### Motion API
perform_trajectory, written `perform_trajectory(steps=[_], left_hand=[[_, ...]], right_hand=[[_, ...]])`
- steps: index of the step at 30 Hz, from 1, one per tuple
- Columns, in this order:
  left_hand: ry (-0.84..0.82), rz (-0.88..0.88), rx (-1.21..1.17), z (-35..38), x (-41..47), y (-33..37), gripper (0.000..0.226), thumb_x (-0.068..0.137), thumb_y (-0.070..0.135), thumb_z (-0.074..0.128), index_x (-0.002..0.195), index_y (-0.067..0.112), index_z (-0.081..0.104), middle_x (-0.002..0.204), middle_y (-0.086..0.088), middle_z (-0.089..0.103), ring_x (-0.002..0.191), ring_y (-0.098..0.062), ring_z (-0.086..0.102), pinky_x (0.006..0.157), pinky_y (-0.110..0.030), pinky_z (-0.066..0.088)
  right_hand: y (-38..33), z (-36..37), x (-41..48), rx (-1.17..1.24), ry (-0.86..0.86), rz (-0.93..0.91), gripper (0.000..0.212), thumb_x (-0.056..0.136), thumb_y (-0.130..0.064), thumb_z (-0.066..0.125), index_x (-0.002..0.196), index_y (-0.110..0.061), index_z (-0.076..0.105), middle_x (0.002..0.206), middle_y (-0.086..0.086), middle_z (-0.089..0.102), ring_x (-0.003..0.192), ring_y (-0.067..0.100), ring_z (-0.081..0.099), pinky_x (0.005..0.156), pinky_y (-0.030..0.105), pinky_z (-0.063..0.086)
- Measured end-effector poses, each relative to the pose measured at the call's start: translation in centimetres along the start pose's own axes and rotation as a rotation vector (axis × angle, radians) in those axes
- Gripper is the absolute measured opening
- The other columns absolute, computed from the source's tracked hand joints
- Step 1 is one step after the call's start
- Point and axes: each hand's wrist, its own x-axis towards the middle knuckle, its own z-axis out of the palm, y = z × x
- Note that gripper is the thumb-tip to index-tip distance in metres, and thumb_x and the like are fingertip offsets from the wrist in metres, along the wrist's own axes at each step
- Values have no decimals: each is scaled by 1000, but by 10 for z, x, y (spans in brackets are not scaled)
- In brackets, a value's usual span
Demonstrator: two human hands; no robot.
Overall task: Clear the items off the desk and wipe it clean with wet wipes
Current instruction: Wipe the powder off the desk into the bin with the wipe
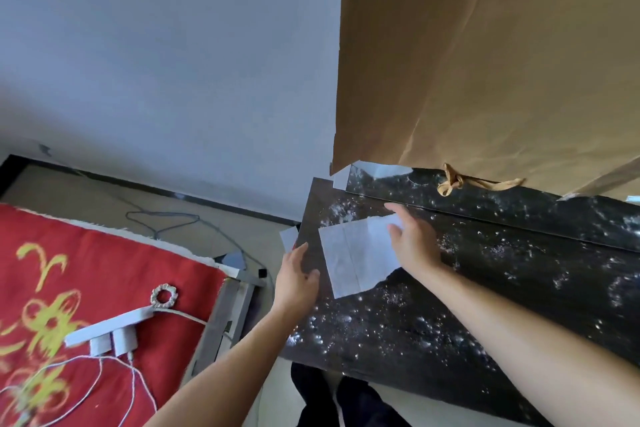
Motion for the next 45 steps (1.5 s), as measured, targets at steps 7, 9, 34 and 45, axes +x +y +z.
perform_trajectory(steps=[7, 9, 34, 45], left_hand=[[114, -57, 83, -26, 7, -35, 37, 90, 13, 52, 127, 16, 53, 130, -3, 50, 89, -13, 61, 79, -26, 46], [132, -89, 123, -30, 12, -45, 33, 91, 17, 52, 124, 14, 55, 128, -5, 54, 99, -18, 60, 84, -28, 44], [75, 147, 370, 18, 54, -83, 27, 100, 40, 21, 105, 22, 40, 98, 0, 61, 89, -25, 59, 69, -36, 44], [75, 140, 369, 14, 55, -73, 28, 100, 43, 19, 103, 24, 40, 96, 1, 61, 88, -24, 59, 71, -37, 45]], right_hand=[[-47, 44, -17, -336, -449, -338, 57, 94, -38, 50, 144, -36, 24, 129, -5, 56, 89, 26, 65, 72, 38, 54], [-45, 50, -23, -308, -381, -352, 50, 94, -38, 49, 141, -31, 33, 126, -4, 57, 92, 26, 64, 68, 38, 54], [-6, 114, 21, -354, -449, -590, 72, 90, 7, 34, 149, -11, -3, 156, 1, -16, 143, 13, -18, 120, 33, 1], [-25, 127, 50, -333, -341, -489, 55, 101, -12, 26, 150, -11, -1, 155, 0, -17, 144, 15, -16, 118, 31, -4]])
